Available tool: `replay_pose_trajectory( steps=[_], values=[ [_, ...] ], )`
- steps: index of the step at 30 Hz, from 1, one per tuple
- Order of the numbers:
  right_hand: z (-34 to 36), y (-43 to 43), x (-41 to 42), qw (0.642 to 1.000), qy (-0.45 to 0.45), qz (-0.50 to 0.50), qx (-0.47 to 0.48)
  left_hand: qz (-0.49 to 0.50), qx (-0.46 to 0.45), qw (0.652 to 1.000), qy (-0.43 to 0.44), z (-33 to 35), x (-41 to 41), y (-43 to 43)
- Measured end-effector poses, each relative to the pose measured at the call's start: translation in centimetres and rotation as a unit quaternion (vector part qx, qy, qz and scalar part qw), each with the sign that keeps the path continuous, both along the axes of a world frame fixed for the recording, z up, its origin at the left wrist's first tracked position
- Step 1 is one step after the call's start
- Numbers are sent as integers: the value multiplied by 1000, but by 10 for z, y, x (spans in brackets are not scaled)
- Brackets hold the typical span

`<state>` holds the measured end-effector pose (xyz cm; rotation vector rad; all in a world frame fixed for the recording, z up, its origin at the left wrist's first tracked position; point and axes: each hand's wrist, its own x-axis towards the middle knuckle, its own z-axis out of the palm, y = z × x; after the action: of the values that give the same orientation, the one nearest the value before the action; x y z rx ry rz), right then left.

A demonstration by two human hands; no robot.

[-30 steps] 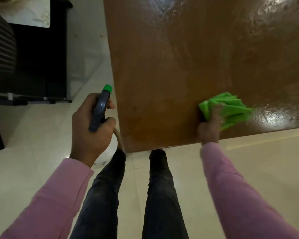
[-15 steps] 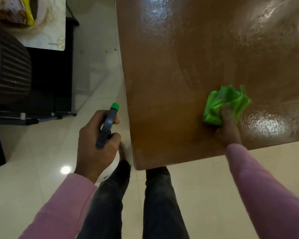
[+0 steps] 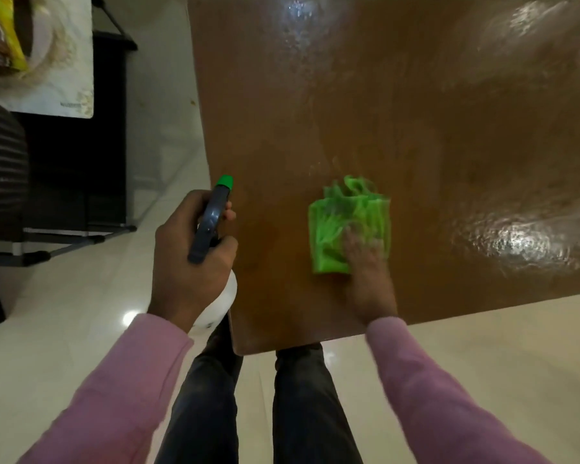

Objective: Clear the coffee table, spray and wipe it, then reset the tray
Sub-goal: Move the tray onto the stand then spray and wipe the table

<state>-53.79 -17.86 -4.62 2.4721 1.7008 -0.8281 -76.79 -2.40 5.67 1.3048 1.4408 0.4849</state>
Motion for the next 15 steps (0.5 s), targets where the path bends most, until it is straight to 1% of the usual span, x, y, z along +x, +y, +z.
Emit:
replay_pose_trajectory(
  steps=[2, 4, 5, 6, 7, 8, 9, 10, 11, 12, 13, 14, 15],
  values=[
    [9, -3, 57, 988, -18, -151, -11, 7, -3, 1000, 2, -1, 8, 10],
    [12, 22, 85, 964, -13, -267, 5, 26, -7, 1000, 2, -4, 16, 20],
    [11, 43, 85, 951, -9, -308, 17, 38, -10, 999, 3, -6, 21, 22],
    [9, 63, 75, 947, -5, -320, 26, 52, -17, 999, 5, -7, 26, 24],
    [8, 82, 57, 954, 7, -300, 29, 64, -25, 998, 7, -8, 29, 25],
    [6, 98, 33, 970, 31, -241, 30, 77, -29, 997, 5, -9, 33, 27],
    [3, 108, 7, 988, 52, -140, 33, 90, -32, 995, 3, -10, 36, 28],
    [1, 112, -13, 997, 71, -9, 41, 100, -36, 994, 1, -10, 39, 28],
    [0, 116, -23, 986, 90, 130, 48, 106, -36, 994, -2, -10, 42, 29],
    [-3, 121, -22, 962, 96, 249, 63, 108, -33, 994, -3, -10, 43, 29],
    [-5, 134, -9, 936, 85, 332, 86, 110, -29, 994, -3, -9, 45, 31],
    [-6, 153, 10, 918, 69, 375, 106, 114, -30, 993, -3, -10, 46, 32],
    [-3, 179, 25, 913, 57, 388, 110, 121, -33, 992, -1, -10, 47, 32]
  ],
)
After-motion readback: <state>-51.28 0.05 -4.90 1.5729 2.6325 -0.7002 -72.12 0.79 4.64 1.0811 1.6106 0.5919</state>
